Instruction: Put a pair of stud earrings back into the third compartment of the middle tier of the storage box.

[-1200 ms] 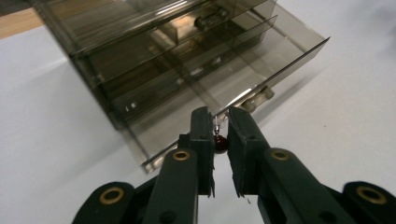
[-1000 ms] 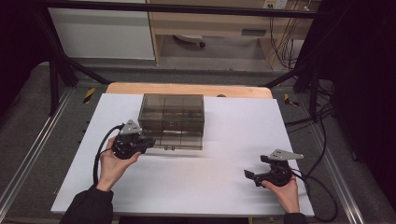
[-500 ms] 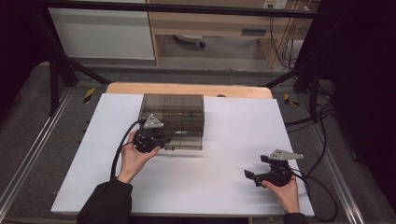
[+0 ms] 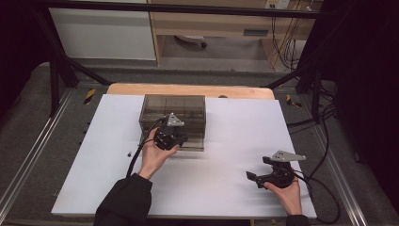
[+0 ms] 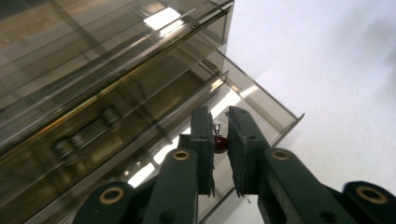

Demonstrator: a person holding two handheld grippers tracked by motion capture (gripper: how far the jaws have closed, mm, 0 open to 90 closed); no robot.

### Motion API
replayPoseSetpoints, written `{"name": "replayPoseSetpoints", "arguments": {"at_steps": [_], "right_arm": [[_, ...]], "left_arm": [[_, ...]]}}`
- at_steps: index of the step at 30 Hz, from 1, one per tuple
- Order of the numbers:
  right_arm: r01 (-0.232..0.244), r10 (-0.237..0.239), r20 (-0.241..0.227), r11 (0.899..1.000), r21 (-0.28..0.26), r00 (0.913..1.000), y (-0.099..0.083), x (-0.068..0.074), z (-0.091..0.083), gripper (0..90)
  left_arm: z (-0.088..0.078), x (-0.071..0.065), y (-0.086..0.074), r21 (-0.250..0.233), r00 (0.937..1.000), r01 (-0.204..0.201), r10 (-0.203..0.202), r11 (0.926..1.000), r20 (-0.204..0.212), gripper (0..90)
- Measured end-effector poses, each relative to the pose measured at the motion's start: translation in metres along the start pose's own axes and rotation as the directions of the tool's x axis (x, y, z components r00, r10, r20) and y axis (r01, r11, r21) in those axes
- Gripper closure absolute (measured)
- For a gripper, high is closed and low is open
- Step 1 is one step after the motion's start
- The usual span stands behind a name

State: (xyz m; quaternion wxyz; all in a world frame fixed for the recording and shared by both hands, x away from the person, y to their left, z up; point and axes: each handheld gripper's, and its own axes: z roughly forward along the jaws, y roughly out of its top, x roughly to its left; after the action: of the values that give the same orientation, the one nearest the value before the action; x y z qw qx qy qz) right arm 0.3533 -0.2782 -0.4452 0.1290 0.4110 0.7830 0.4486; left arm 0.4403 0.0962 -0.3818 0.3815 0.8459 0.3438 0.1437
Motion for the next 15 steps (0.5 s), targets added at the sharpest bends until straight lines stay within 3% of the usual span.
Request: {"name": "replayPoseSetpoints", "arguments": {"at_steps": [8,12,15], "right_arm": [[-0.003,0.003,-0.002,1.0,0.0,1.0,0.0,0.0,-0.001,1.0],[-0.004,0.004,-0.002,1.0,0.0,1.0,0.0,0.0,-0.001,0.9],[-0.002,0.002,-0.003,1.0,-0.001,1.0,0.0,0.0,-0.001,0.9]], "left_arm": [[0.018,-0.006,-0.001,0.036,0.9997,-0.022,0.021,0.9991,0.012,79.5],[0.02,-0.006,-0.002,0.033,0.9995,-0.024,0.023,0.9992,0.019,78.7],[0.017,-0.004,-0.001,0.025,0.9994,-0.023,0.022,0.9994,0.028,72.8]]}}
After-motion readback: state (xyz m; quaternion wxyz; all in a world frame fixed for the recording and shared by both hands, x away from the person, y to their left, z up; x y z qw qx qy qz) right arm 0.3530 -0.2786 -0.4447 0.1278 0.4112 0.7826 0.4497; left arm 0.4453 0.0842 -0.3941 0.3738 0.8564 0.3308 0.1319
